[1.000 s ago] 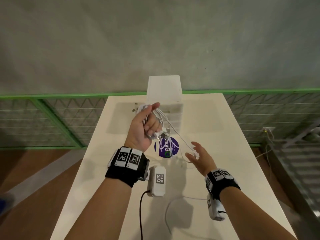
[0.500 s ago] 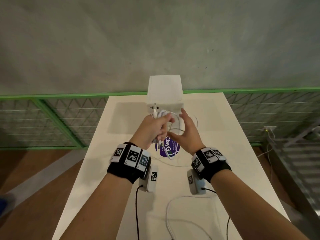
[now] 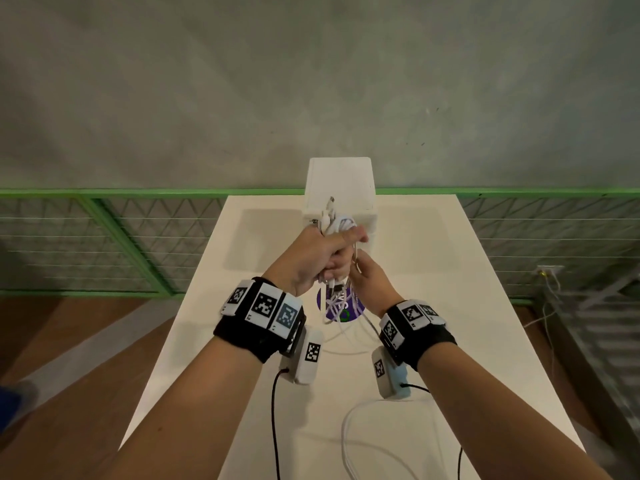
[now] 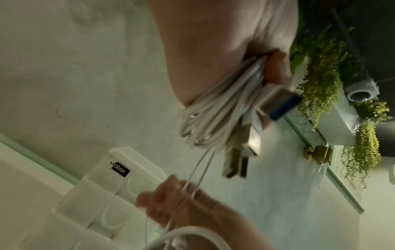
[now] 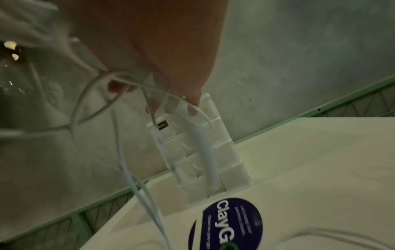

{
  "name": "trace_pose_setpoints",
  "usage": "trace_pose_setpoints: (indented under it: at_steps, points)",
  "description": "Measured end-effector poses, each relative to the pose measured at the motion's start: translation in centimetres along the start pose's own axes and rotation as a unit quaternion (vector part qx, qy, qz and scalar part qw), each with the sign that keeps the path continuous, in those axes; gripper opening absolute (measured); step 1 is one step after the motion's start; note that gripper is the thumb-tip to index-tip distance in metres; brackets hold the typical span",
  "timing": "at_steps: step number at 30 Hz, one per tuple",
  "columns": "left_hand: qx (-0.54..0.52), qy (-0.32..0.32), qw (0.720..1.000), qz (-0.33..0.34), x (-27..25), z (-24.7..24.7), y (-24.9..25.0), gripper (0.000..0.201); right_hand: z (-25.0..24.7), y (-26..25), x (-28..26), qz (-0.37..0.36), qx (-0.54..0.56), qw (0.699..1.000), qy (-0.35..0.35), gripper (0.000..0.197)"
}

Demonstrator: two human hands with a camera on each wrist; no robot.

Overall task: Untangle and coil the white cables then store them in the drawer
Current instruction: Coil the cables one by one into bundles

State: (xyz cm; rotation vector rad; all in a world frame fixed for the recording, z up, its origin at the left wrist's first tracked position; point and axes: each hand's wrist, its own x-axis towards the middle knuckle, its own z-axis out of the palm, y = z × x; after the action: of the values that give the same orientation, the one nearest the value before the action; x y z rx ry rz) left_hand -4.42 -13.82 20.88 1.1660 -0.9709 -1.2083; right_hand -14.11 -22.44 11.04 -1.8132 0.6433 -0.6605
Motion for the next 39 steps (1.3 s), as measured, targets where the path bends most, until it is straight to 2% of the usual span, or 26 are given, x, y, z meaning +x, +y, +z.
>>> trace_pose_setpoints:
  at_steps: [2, 5, 7, 10, 11, 14, 16, 18, 20, 21, 23, 24, 25, 26, 29, 30, 32, 34, 35, 39]
  points:
    - [-0.062, 0.035, 0.997, 0.031, 0.4, -0.4, 0.6, 0.018, 0.4, 1.2, -0.1, 0.002, -0.055, 0.998, -0.017, 0.013]
    - [-0.161, 0.087, 0.980, 0.080, 1.0, -1.0, 1.6, 0.014, 0.6, 2.4, -0.8, 0.032, -0.160, 0.984, -0.068, 0.018]
    - [-0.218, 0.122, 0.962, 0.110, 1.6, -1.1, 2.0, 0.011, 0.8, 3.0, -1.4, 0.056, -0.186, 0.976, -0.101, 0.019]
    - [-0.243, 0.185, 0.936, 0.177, 2.8, -1.6, 1.7, 0.002, 1.3, 3.3, -1.8, 0.073, -0.214, 0.962, -0.152, 0.024]
    - [-0.230, 0.210, 0.929, 0.202, 3.1, -2.0, 1.5, 0.008, 1.4, 3.2, -1.8, 0.077, -0.228, 0.956, -0.170, 0.026]
    - [-0.113, 0.310, 0.912, 0.242, 4.2, -3.6, 1.1, 0.028, 1.2, 3.0, -2.2, 0.076, -0.258, 0.943, -0.193, 0.032]
    - [0.014, 0.377, 0.894, 0.241, 4.4, -4.6, 0.7, 0.040, 0.7, 2.7, -2.4, 0.065, -0.262, 0.945, -0.186, 0.030]
    - [0.178, 0.409, 0.861, 0.244, 4.2, -5.6, -0.3, 0.039, 0.1, 1.9, -2.4, 0.054, -0.239, 0.954, -0.174, 0.024]
    - [0.364, 0.377, 0.819, 0.235, 3.6, -6.5, -1.2, 0.037, -0.6, 0.7, -2.1, 0.018, -0.206, 0.967, -0.147, 0.014]
    - [0.449, 0.336, 0.805, 0.193, 3.2, -6.7, -1.5, 0.040, -1.0, 0.1, -1.9, -0.010, -0.203, 0.970, -0.130, 0.010]
    - [0.584, 0.225, 0.778, 0.048, 2.5, -6.6, -1.8, 0.045, -1.8, -1.0, -1.3, -0.073, -0.219, 0.967, -0.104, 0.006]
    - [0.629, 0.175, 0.757, -0.021, 2.1, -6.3, -1.9, 0.046, -2.2, -1.4, -0.9, -0.093, -0.225, 0.965, -0.094, 0.006]
    - [0.646, 0.135, 0.749, -0.064, 2.1, -6.4, -2.1, 0.047, -2.5, -1.6, -0.5, -0.107, -0.225, 0.965, -0.080, 0.006]
    - [0.638, 0.100, 0.758, -0.087, 2.0, -6.3, -2.3, 0.049, -2.9, -1.7, -0.1, -0.121, -0.229, 0.964, -0.063, 0.006]
    - [0.481, 0.014, 0.862, -0.160, 1.4, -5.6, -2.7, 0.053, -3.9, -1.3, 1.0, -0.153, -0.287, 0.945, -0.012, 0.011]
    - [0.461, -0.013, 0.872, -0.164, 1.2, -5.2, -2.9, 0.050, -4.1, -1.0, 1.2, -0.149, -0.314, 0.938, -0.008, 0.016]
    - [0.486, -0.023, 0.863, -0.140, 1.1, -4.6, -3.5, 0.049, -4.1, -0.3, 1.3, -0.135, -0.342, 0.930, -0.007, 0.031]
    - [0.530, 0.036, 0.844, -0.076, 1.5, -4.8, -4.2, 0.046, -4.0, 0.7, 1.1, -0.127, -0.350, 0.928, 0.013, 0.051]
    - [0.527, 0.070, 0.846, -0.050, 1.7, -5.1, -4.5, 0.046, -4.0, 1.3, 1.0, -0.120, -0.347, 0.929, 0.029, 0.058]
    - [0.495, 0.179, 0.849, -0.038, 1.8, -6.6, -5.0, 0.047, -3.7, 2.0, -0.5, -0.110, -0.310, 0.939, 0.097, 0.051]
